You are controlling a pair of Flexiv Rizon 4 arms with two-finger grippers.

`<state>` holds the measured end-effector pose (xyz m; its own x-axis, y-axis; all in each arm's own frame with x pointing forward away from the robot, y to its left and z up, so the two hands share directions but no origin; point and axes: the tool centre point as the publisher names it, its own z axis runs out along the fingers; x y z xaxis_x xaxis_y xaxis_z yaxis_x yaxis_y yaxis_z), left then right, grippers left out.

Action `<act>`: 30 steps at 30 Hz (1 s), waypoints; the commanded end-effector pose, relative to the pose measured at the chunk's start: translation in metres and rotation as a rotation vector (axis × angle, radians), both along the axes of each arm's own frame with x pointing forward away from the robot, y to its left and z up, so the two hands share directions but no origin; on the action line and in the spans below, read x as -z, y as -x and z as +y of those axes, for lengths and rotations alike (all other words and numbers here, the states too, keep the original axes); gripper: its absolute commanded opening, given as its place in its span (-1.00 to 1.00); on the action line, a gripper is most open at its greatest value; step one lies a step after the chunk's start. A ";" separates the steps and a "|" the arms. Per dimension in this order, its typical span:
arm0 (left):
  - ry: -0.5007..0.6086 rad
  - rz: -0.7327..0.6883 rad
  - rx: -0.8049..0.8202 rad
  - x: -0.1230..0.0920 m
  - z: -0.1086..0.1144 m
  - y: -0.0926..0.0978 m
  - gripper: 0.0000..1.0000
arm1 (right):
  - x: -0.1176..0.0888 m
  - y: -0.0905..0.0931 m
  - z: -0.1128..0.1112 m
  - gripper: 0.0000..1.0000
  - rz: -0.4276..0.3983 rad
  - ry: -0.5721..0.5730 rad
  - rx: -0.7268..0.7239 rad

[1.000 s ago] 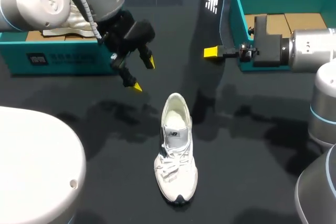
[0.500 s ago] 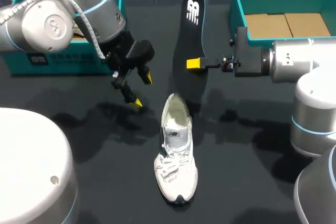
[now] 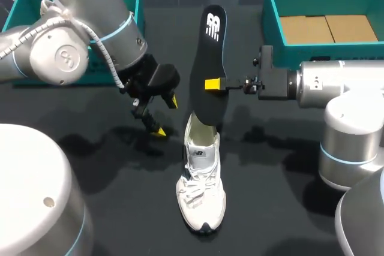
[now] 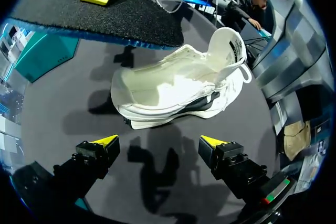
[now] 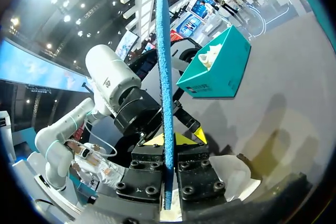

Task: Take the shoe out of the shoebox, open the shoe tongue, remove and reinsert the insole, then place the shoe into the shoebox

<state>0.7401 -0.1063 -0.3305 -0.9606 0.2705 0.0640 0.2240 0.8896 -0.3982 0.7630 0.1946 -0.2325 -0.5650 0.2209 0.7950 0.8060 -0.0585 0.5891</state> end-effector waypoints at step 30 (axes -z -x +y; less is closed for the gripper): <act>0.062 -0.054 -0.066 0.029 -0.014 0.016 1.00 | 0.025 -0.003 0.018 -1.00 -0.110 -0.146 -0.140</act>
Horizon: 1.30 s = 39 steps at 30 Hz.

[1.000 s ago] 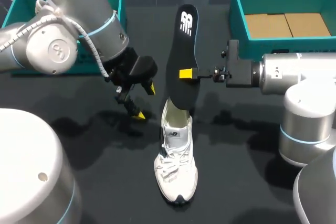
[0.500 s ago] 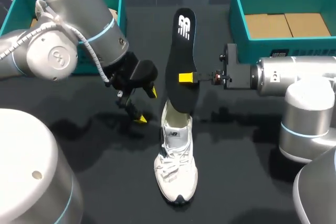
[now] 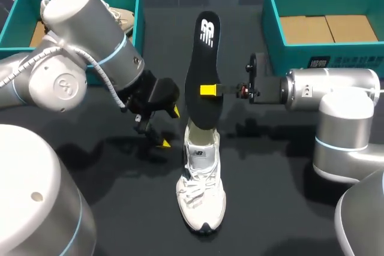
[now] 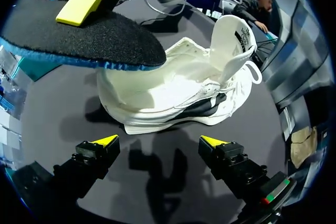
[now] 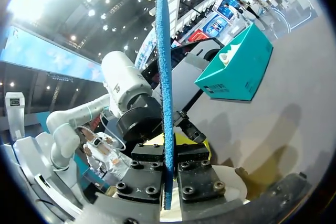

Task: Take the shoe out of the shoebox, open the shoe tongue, remove and reinsert the insole, then place the shoe into the shoebox

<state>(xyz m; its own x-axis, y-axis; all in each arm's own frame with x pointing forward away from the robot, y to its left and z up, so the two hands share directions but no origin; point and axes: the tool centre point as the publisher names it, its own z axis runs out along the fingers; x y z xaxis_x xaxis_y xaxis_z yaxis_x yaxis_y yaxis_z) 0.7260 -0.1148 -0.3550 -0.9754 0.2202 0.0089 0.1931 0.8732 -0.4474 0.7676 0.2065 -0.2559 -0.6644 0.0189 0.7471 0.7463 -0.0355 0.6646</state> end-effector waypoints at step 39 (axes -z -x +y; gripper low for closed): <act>-0.010 -0.002 -0.053 0.013 -0.017 -0.002 1.00 | 0.009 0.007 0.016 -1.00 -0.185 -0.036 -0.007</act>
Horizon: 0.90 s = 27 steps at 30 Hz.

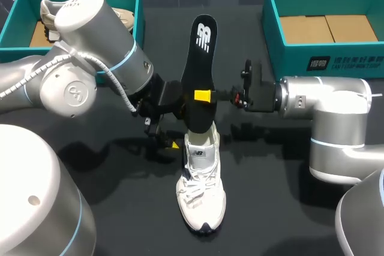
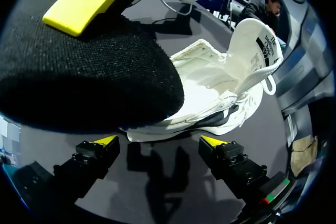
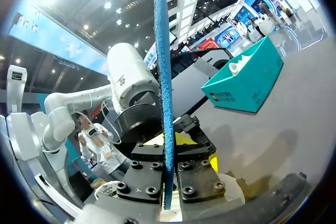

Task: Take the shoe out of the shoebox, open the shoe tongue, remove and reinsert the insole, then place the shoe into the shoebox

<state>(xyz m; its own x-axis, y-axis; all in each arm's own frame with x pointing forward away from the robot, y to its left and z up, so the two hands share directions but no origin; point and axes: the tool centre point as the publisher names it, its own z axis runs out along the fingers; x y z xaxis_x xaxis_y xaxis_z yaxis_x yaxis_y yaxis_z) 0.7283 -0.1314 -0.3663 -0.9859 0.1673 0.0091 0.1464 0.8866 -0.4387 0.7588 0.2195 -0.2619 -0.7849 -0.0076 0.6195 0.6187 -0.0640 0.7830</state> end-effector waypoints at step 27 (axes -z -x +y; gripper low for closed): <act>0.000 0.000 0.001 0.002 -0.001 0.000 1.00 | 0.024 0.003 0.001 -1.00 -0.110 0.032 -0.042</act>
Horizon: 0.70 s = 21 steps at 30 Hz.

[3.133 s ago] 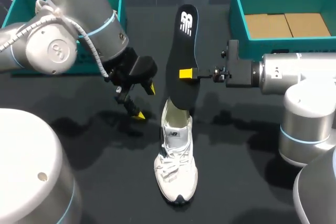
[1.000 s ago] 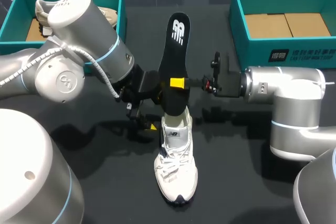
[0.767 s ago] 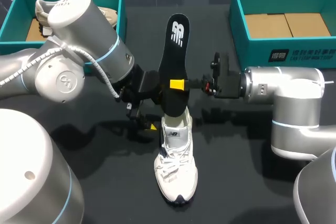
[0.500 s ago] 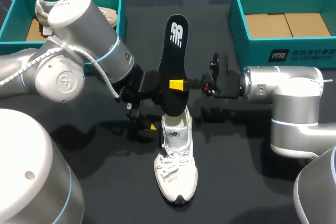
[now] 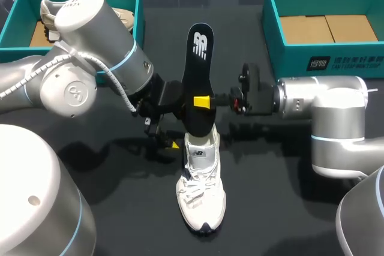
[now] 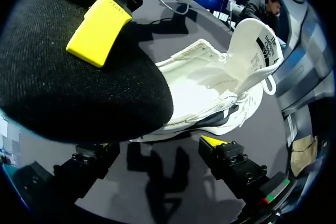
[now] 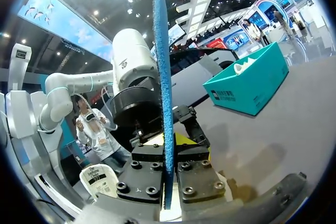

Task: Take the shoe out of the shoebox, open the shoe tongue, remove and reinsert the insole, then place the shoe into the shoebox

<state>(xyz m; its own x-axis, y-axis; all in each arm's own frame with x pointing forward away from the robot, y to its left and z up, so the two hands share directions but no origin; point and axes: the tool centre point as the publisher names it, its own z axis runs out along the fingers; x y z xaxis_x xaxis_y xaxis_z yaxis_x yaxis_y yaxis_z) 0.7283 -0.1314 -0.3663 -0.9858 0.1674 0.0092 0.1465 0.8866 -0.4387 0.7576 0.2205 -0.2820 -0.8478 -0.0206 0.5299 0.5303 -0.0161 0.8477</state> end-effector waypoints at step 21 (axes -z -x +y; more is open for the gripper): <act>0.000 0.000 0.001 0.001 -0.001 0.000 1.00 | 0.021 0.014 0.000 -1.00 0.051 0.033 -0.004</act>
<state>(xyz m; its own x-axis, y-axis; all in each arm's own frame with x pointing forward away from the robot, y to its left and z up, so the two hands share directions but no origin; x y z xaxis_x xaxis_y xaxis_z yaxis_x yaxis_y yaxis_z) 0.7284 -0.1314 -0.3663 -0.9858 0.1674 0.0093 0.1464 0.8866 -0.4387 0.7473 0.2195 -0.2986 -0.8206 -0.0093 0.5714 0.5712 0.0136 0.8207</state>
